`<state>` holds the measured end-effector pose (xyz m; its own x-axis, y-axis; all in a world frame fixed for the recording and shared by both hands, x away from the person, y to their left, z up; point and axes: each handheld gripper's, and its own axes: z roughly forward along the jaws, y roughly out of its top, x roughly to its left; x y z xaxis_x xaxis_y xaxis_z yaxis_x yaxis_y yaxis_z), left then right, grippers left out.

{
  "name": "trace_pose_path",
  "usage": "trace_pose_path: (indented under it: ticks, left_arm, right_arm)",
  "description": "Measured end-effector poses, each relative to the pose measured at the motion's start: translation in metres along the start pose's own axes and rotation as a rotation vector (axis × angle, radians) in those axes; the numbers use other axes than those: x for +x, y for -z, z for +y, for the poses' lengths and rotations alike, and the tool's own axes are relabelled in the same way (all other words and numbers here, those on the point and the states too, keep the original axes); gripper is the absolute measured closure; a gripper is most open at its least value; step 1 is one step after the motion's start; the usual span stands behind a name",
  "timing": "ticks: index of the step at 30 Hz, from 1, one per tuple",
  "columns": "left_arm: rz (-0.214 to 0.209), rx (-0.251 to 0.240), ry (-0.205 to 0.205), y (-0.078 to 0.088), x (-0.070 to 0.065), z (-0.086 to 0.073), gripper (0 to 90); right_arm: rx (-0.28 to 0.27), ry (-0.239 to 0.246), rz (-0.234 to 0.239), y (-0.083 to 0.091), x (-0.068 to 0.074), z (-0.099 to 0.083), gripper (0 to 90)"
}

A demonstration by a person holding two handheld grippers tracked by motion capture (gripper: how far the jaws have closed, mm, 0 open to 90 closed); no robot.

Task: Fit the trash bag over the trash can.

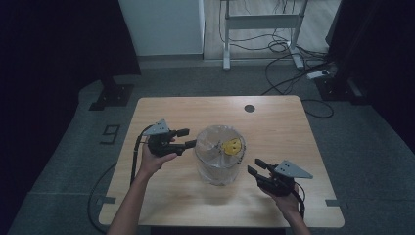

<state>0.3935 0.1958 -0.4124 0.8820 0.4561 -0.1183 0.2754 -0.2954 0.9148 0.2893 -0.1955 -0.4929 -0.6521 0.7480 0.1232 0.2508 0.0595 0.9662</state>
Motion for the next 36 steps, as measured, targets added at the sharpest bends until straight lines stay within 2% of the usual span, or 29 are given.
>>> trace_pose_path:
  ticks: [4,8,12,16,21,30,33,36]
  left_arm:
    - [-0.046,0.007,-0.005,-0.007,0.001,0.007,40.9]
    - [-0.087,0.042,-0.016,-0.017,0.001,0.015,43.4]
    - [-0.099,0.097,-0.051,-0.029,-0.004,0.023,45.7]
    - [-0.116,0.124,-0.07,-0.038,-0.007,0.026,45.9]
    - [-0.139,0.126,-0.071,-0.041,-0.007,0.026,45.7]
    - [-0.207,0.144,-0.078,-0.044,0.0,0.032,46.4]
    - [-0.235,0.158,-0.08,-0.046,0.005,0.034,46.5]
    - [-0.281,0.159,-0.071,-0.046,0.011,0.035,46.7]
  right_arm:
    - [0.002,-0.001,0.004,0.002,-0.001,-0.001,53.1]
    - [0.001,-0.003,0.003,0.004,-0.003,-0.001,52.2]
    - [0.002,-0.008,-0.004,0.006,-0.006,-0.001,51.8]
    - [0.005,-0.018,-0.01,0.007,-0.009,-0.003,51.4]
    - [0.003,-0.018,-0.012,0.009,-0.01,-0.003,51.0]
    - [0.011,-0.022,-0.016,0.01,-0.013,-0.005,50.7]
    - [0.01,-0.023,-0.017,0.01,-0.013,-0.005,50.5]
    - [0.009,-0.023,-0.017,0.011,-0.014,-0.005,50.6]
